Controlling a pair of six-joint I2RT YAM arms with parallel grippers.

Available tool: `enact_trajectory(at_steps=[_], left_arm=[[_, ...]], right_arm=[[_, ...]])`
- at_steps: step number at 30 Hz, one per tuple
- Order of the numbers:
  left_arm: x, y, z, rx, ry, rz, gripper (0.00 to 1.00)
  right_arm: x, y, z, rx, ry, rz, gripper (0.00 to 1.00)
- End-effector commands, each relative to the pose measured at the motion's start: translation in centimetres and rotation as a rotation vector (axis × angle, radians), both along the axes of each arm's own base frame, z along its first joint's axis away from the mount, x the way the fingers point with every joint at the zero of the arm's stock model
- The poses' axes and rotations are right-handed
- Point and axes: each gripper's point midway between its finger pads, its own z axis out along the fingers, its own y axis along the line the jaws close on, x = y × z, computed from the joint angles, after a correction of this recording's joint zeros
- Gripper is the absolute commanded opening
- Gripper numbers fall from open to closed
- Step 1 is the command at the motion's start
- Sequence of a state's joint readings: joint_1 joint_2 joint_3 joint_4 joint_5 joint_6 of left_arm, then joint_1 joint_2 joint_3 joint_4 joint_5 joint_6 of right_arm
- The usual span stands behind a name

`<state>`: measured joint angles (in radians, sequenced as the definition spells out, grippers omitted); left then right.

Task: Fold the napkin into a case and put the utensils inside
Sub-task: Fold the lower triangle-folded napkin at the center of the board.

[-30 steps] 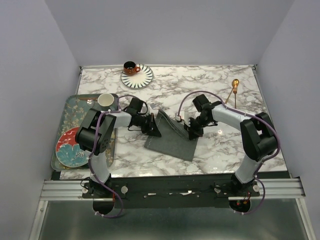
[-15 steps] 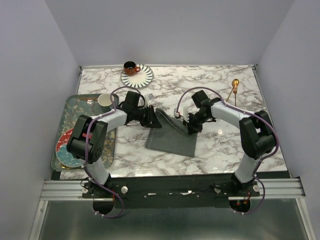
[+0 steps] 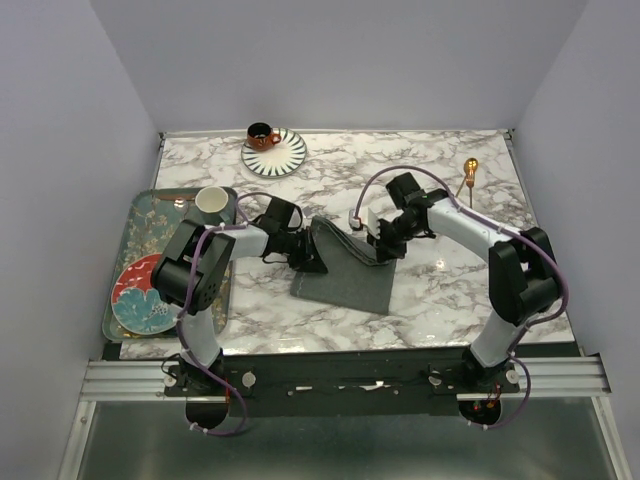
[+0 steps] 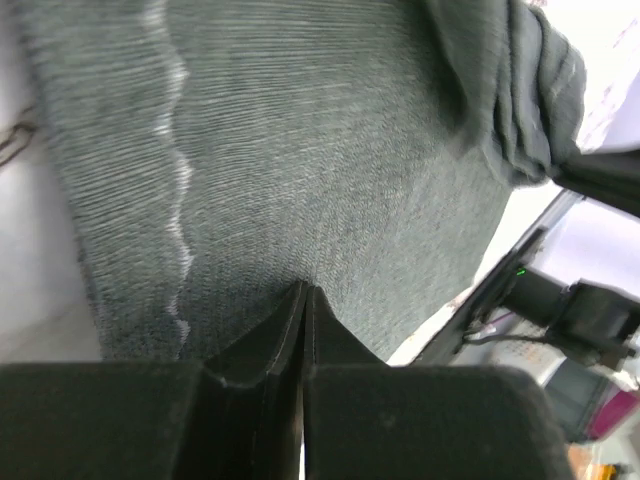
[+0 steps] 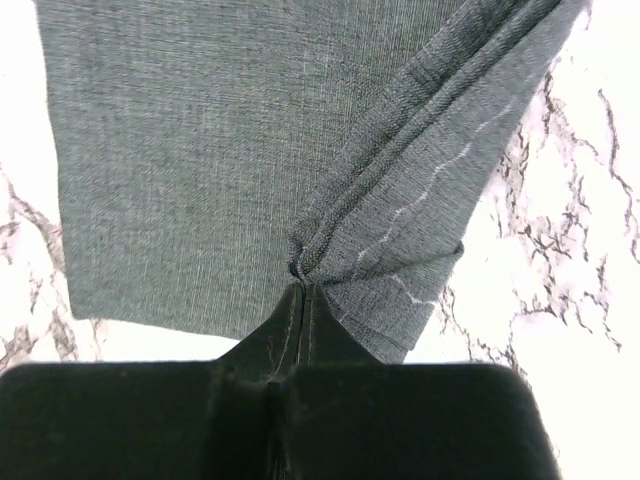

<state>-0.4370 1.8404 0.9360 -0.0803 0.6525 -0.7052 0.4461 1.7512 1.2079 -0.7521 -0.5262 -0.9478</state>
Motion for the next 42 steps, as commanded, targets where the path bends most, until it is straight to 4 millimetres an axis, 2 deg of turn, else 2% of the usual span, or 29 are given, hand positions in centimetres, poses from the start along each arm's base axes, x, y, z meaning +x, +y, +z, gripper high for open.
enact_trajectory(at_steps=[1, 3, 7, 8, 10, 11, 15, 16, 18, 19, 20, 21, 22, 24, 25, 27, 28, 30, 32, 35, 38, 42], left_arm=[[-0.3, 2.0, -3.4, 0.119, 0.077, 0.108, 0.07], [-0.3, 2.3, -3.7, 0.129, 0.085, 0.119, 0.05], [-0.4, 2.5, -4.1, 0.137, 0.11, 0.134, 0.03], [-0.4, 2.5, -4.2, 0.14, 0.111, 0.137, 0.02], [-0.5, 2.6, -4.4, 0.142, 0.121, 0.141, 0.02], [-0.5, 2.7, -4.6, 0.145, 0.124, 0.146, 0.02], [-0.2, 2.8, -4.5, 0.135, 0.12, 0.154, 0.02], [0.1, 2.7, -3.9, 0.118, 0.104, 0.148, 0.04], [1.1, 2.6, -2.5, 0.086, 0.025, 0.111, 0.18], [2.3, 2.4, -0.1, 0.063, -0.073, 0.076, 0.23], [2.4, 2.9, 0.9, 0.084, -0.119, 0.041, 0.29], [3.2, 3.9, 1.9, 0.118, -0.247, -0.039, 0.39], [4.8, 4.4, 4.8, 0.132, -0.37, -0.057, 0.42], [5.7, 6.2, 6.7, 0.178, -0.476, -0.112, 0.48], [7.2, 7.3, 8.7, 0.203, -0.608, -0.173, 0.5], [7.5, 8.1, 9.4, 0.246, -0.679, -0.283, 0.57], [8.7, 8.2, 10.2, 0.277, -0.788, -0.393, 0.6], [8.5, 7.9, 10.4, 0.263, -0.8, -0.474, 0.61], [9.4, 7.1, 10.3, 0.234, -0.799, -0.504, 0.6], [10.4, 5.4, 10.1, 0.161, -0.727, -0.483, 0.56], [11.0, 3.7, 9.2, 0.166, -0.633, -0.424, 0.55], [11.1, 3.6, 7.4, 0.185, -0.531, -0.358, 0.56]], right_arm=[[-1.8, 0.3, 2.5, 0.045, -0.004, 0.045, 0.0], [-2.4, 0.4, 2.6, 0.051, 0.0, 0.051, 0.01], [-4.4, -0.1, 1.6, 0.035, 0.019, 0.08, 0.01], [-5.3, -0.5, 0.7, 0.019, 0.036, 0.089, 0.0], [-5.5, -0.9, -0.6, -0.001, 0.015, 0.105, 0.01], [-6.3, -1.5, -2.0, -0.026, 0.038, 0.112, 0.01], [-5.8, -2.3, -4.8, -0.088, 0.023, 0.125, 0.01], [-5.7, -2.3, -5.2, -0.097, 0.017, 0.132, 0.01], [-5.3, -2.6, -5.8, -0.118, 0.009, 0.134, 0.01], [-5.1, -2.6, -5.8, -0.12, 0.002, 0.139, 0.01], [-5.0, -2.6, -5.8, -0.122, -0.005, 0.142, 0.01], [-4.8, -2.8, -5.8, -0.131, -0.012, 0.142, 0.01], [-4.5, -2.8, -5.7, -0.136, -0.023, 0.147, 0.01], [-4.0, -2.8, -5.5, -0.144, -0.038, 0.143, 0.01], [-3.6, -2.6, -5.2, -0.142, -0.054, 0.152, 0.01], [-3.2, -2.5, -5.0, -0.142, -0.067, 0.154, 0.0], [-2.9, -2.4, -4.9, -0.146, -0.074, 0.161, 0.01], [-2.4, -2.4, -4.9, -0.155, -0.08, 0.165, 0.01], [-2.1, -2.4, -5.1, -0.163, -0.097, 0.191, 0.01], [-1.4, -2.6, -5.2, -0.18, -0.124, 0.209, 0.01], [-1.1, -2.5, -5.0, -0.178, -0.135, 0.212, 0.01], [-0.8, -2.6, -4.9, -0.185, -0.148, 0.212, 0.01]])
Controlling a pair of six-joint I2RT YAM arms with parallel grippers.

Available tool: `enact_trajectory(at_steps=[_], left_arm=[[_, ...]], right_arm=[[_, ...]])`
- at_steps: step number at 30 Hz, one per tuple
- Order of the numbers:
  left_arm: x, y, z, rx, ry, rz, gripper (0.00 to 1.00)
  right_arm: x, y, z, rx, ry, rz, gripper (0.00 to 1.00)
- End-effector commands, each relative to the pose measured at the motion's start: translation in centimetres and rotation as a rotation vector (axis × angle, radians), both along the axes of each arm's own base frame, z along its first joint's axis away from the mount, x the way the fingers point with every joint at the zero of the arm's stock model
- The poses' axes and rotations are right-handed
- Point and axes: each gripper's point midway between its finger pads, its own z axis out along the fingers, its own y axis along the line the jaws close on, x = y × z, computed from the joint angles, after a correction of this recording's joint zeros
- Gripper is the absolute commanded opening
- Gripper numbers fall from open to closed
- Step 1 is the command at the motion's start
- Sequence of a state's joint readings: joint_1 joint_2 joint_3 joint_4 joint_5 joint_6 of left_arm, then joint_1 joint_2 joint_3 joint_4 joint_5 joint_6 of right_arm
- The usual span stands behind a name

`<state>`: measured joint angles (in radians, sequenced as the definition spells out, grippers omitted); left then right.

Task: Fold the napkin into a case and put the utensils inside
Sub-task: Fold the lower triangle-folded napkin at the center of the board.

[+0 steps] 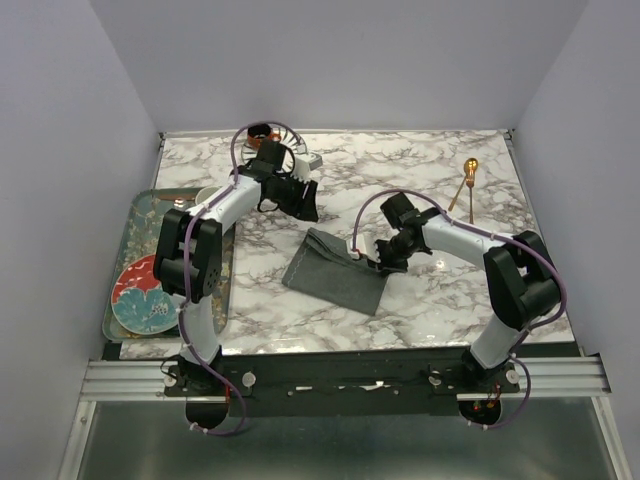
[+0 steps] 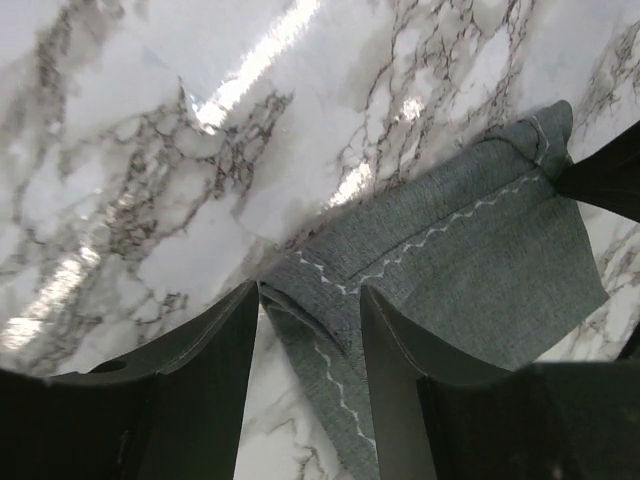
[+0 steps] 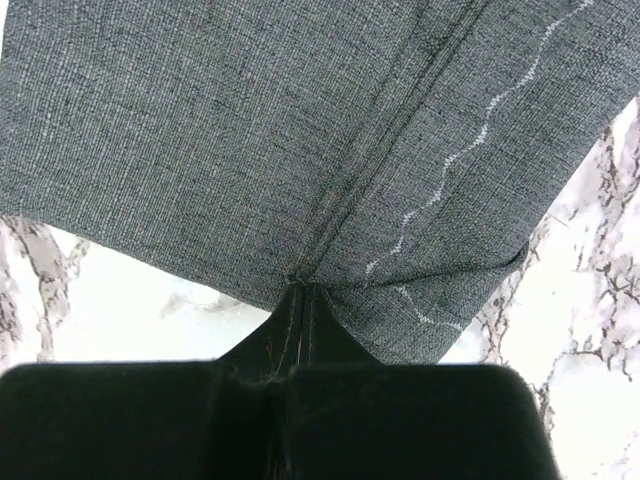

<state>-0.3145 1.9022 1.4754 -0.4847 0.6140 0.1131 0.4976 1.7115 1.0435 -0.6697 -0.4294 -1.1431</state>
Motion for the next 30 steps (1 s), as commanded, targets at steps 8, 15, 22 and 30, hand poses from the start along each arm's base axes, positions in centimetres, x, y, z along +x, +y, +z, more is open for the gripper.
enact_trajectory(at_steps=[8, 15, 22, 30], left_arm=[[-4.5, 0.2, -4.2, 0.029, 0.27, 0.053, 0.49], [-6.5, 1.4, -6.8, 0.094, 0.34, 0.054, 0.38], [-6.0, 2.5, -8.7, 0.172, 0.347, 0.114, 0.31], [-5.9, 2.1, -8.4, 0.131, 0.341, 0.157, 0.12]], right_arm=[[1.8, -1.0, -1.1, -0.077, -0.066, 0.015, 0.01], [2.1, -0.8, -0.4, -0.068, -0.088, 0.026, 0.0], [3.6, -1.0, 0.4, -0.051, -0.124, 0.038, 0.01], [5.1, 0.0, 3.7, 0.038, -0.155, 0.037, 0.0]])
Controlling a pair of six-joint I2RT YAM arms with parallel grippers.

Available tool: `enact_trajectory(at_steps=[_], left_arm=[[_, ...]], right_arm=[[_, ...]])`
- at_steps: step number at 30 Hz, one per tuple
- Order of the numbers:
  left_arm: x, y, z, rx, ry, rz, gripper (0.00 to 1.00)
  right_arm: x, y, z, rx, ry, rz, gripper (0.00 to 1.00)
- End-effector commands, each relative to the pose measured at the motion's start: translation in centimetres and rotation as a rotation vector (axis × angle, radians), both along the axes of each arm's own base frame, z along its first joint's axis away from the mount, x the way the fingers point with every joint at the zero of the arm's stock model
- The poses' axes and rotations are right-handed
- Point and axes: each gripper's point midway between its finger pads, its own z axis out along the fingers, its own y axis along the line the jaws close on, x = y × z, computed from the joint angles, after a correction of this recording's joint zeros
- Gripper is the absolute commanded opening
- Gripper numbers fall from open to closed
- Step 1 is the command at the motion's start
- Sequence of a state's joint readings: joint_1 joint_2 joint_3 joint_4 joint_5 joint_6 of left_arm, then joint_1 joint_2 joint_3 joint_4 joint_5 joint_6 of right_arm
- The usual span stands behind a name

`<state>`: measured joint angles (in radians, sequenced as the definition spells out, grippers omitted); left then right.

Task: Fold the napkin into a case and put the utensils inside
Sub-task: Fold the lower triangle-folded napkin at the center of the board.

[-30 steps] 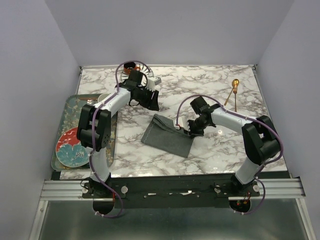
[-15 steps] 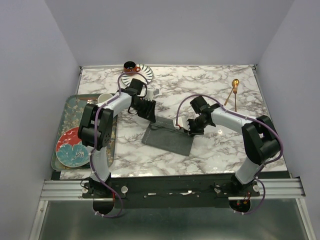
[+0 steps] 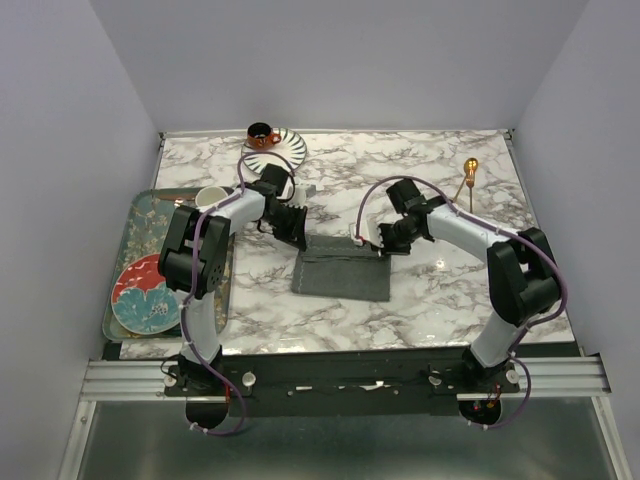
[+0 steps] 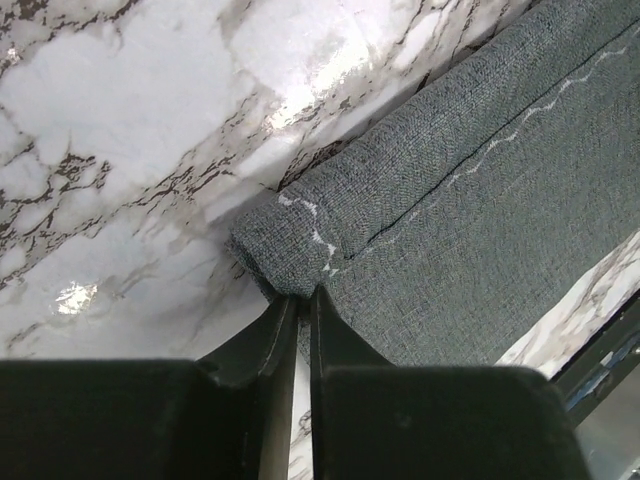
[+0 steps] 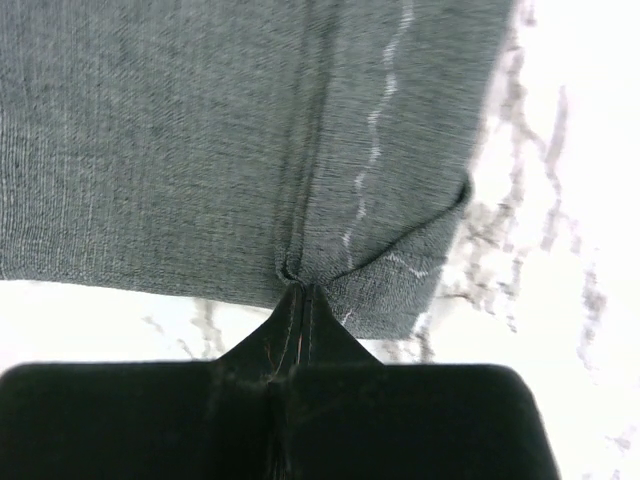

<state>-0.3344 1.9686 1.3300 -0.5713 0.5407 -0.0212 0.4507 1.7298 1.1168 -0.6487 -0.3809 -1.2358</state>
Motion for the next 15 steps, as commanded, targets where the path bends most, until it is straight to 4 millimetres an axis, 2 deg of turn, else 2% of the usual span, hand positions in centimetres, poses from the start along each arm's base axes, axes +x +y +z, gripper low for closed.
enact_trajectory(at_steps=[1, 3, 5, 6, 7, 8, 9, 10, 12, 15], left_arm=[[0.1, 0.2, 0.1, 0.007, -0.011, 0.044, 0.11], [0.3, 0.1, 0.9, -0.003, -0.031, 0.048, 0.12], [0.7, 0.1, 1.8, -0.004, -0.063, 0.053, 0.19], [0.9, 0.2, 2.2, -0.008, -0.089, 0.042, 0.26], [0.6, 0.3, 2.2, -0.009, -0.101, 0.036, 0.29], [0.8, 0.3, 3.3, -0.02, -0.145, 0.027, 0.32], [1.2, 0.1, 3.8, -0.035, -0.189, 0.013, 0.43], [1.1, 0.3, 3.9, -0.033, -0.232, -0.037, 0.46], [1.7, 0.3, 5.6, -0.043, -0.337, -0.072, 0.53], [1.7, 0.3, 6.6, -0.045, -0.453, -0.195, 0.57]], right_arm=[[0.2, 1.0, 2.6, 0.068, 0.004, 0.021, 0.01], [0.0, 1.5, 3.8, 0.097, 0.015, 0.01, 0.01], [-0.4, 1.6, 4.0, 0.107, 0.039, 0.001, 0.01], [-0.6, 1.6, 3.8, 0.105, 0.048, -0.001, 0.01], [-0.6, 1.5, 3.6, 0.102, 0.052, -0.002, 0.01], [-0.6, 1.5, 3.3, 0.098, 0.057, -0.004, 0.0], [-0.6, 1.5, 3.1, 0.096, 0.063, -0.004, 0.01], [-0.6, 1.4, 2.6, 0.089, 0.07, -0.006, 0.01], [-0.5, 1.4, 2.2, 0.083, 0.074, -0.008, 0.01], [-0.6, 1.2, 1.7, 0.071, 0.077, -0.001, 0.01]])
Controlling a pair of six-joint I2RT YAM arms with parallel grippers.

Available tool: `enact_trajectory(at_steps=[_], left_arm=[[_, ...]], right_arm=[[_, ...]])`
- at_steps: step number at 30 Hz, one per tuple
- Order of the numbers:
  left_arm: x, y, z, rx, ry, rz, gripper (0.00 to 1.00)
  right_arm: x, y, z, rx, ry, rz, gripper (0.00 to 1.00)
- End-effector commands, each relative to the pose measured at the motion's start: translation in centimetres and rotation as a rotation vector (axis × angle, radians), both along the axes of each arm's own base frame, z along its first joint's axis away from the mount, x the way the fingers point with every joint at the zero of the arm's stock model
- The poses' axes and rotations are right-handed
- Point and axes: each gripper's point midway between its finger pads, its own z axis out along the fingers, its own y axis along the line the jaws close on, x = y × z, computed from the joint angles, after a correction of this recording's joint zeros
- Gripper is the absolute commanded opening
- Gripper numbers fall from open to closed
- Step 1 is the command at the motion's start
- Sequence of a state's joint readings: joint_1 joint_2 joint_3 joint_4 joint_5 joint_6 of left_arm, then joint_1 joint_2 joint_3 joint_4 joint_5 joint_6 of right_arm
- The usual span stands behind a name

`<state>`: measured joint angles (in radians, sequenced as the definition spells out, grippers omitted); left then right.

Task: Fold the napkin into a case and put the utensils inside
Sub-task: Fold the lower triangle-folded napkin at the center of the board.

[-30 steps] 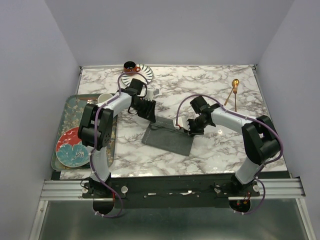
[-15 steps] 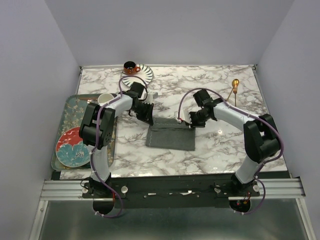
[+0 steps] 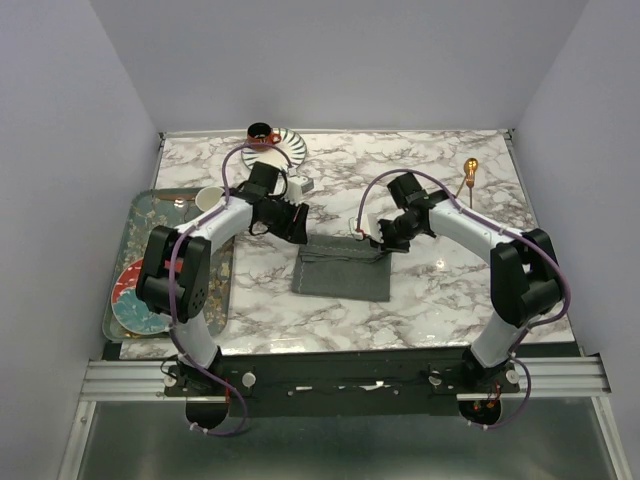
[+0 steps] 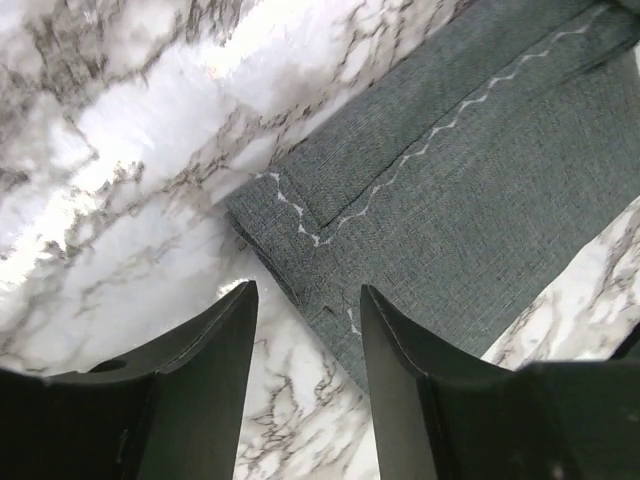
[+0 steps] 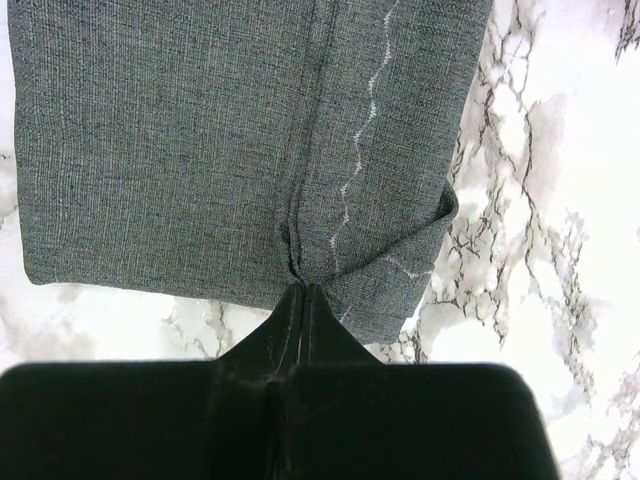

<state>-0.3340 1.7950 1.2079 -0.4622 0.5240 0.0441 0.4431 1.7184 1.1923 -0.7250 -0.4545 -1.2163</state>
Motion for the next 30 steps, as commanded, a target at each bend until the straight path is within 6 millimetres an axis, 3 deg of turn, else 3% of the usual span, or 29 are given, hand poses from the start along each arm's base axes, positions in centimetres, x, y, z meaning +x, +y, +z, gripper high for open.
enact_trajectory(at_steps=[1, 5, 12, 17, 24, 30], left_arm=[[1.5, -0.2, 3.3, -0.011, -0.275, -0.177, 0.58], [0.5, -1.1, 4.0, -0.048, -0.446, -0.416, 0.62], [-2.1, -1.5, 2.3, -0.009, -0.693, -0.802, 0.64], [-2.3, -1.9, 0.4, 0.067, -0.747, -0.88, 0.62], [-2.5, -2.7, -0.5, 0.135, -0.825, -0.975, 0.59], [-3.2, -3.1, -2.0, 0.194, -0.779, -1.052, 0.56]], right_arm=[[-0.7, -0.1, -0.9, -0.001, 0.045, 0.004, 0.01], [-1.0, -0.4, -1.4, -0.015, 0.049, 0.007, 0.0], [-1.6, -0.5, -1.8, -0.013, 0.065, 0.002, 0.01], [-1.5, -0.5, -1.8, -0.011, 0.068, -0.005, 0.01], [-1.6, -0.4, -2.3, -0.012, 0.085, -0.011, 0.01], [-1.3, -0.3, -2.3, -0.016, 0.084, -0.012, 0.01]])
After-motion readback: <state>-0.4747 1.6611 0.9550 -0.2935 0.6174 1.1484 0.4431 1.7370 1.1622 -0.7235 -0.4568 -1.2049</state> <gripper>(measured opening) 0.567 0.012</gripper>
